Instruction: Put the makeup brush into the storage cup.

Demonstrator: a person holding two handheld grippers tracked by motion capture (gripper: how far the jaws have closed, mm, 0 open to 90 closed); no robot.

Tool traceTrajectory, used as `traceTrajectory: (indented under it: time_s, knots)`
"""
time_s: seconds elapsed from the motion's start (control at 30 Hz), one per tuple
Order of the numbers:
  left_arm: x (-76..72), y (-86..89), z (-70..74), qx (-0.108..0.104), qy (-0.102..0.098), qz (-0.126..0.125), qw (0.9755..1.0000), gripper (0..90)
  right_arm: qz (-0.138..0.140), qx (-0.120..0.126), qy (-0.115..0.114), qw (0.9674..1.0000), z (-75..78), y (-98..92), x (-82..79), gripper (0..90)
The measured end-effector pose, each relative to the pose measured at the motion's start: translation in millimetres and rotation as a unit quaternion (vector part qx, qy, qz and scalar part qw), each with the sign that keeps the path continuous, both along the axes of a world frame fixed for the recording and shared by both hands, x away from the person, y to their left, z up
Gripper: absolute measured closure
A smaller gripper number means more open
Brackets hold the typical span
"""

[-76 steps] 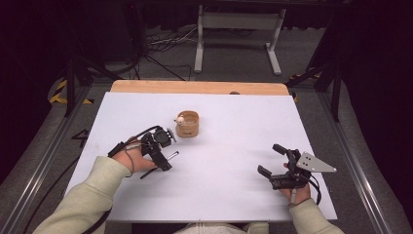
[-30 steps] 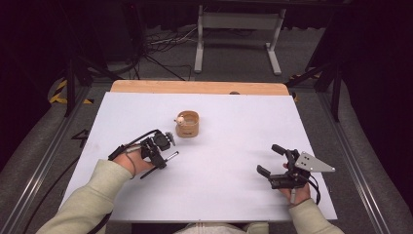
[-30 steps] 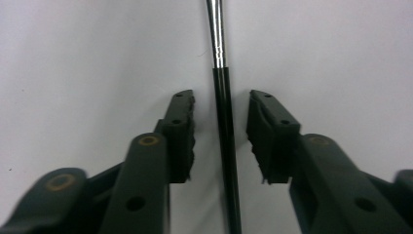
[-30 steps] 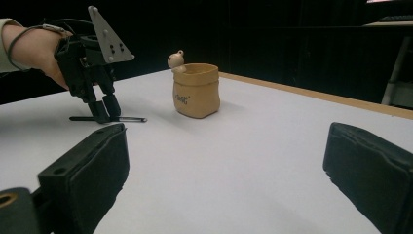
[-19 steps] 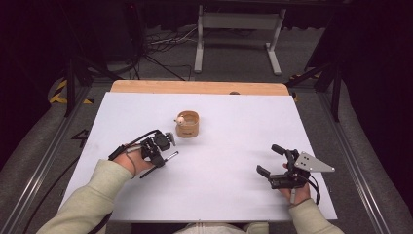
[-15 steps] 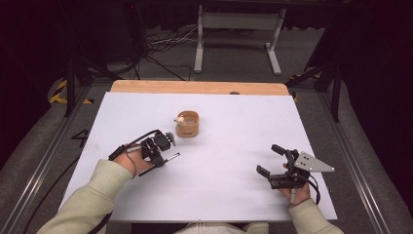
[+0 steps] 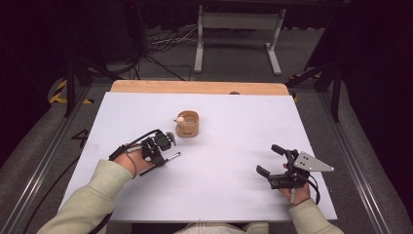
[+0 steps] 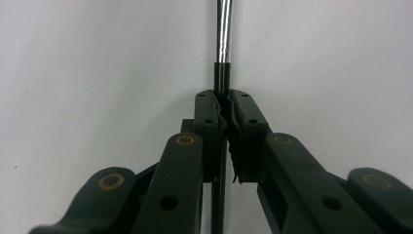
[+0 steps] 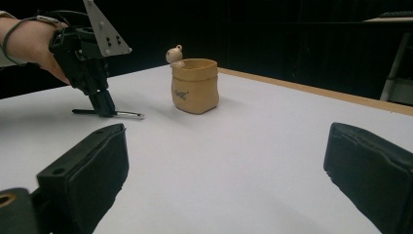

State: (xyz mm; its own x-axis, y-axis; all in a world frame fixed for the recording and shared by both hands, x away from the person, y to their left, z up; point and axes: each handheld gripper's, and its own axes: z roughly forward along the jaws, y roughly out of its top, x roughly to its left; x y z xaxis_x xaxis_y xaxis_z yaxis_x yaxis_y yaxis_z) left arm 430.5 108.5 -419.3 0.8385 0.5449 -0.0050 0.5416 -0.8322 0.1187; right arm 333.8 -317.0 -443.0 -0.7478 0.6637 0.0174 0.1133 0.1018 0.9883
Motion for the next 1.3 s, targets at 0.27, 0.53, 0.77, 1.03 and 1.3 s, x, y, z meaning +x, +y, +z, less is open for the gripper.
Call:
traceTrajectory:
  time_s: [0.27, 0.53, 0.77, 1.03, 1.3]
  knots:
    - [-3.2, 1.9, 14.4, -0.027, -0.016, -0.001, 0.9995, 82.8, 0.0, 0.0, 0.001, 1.0, -0.1, 0.0, 0.1, 3.2]
    - [-2.5, 7.3, 27.4, -0.073, -0.045, 0.011, 0.9962, 82.8, 0.002, -0.001, 0.002, 1.0, -0.2, 0.4, 0.3, 3.2]
    - [-4.5, 14.1, 36.8, -0.123, -0.063, 0.018, 0.9903, 82.8, 0.002, -0.001, 0.003, 1.0, -0.5, 1.0, 0.6, 2.9]
    - [-8.6, 24.9, 45.4, -0.188, -0.085, 0.014, 0.9784, 82.8, -0.001, 0.002, 0.005, 1.0, -0.8, 0.5, 0.8, 1.8]
    - [-12.1, 30.3, 55.2, -0.228, -0.115, 0.005, 0.9668, 82.8, -0.001, 0.004, 0.006, 1.0, -0.6, 0.4, 0.8, 1.8]
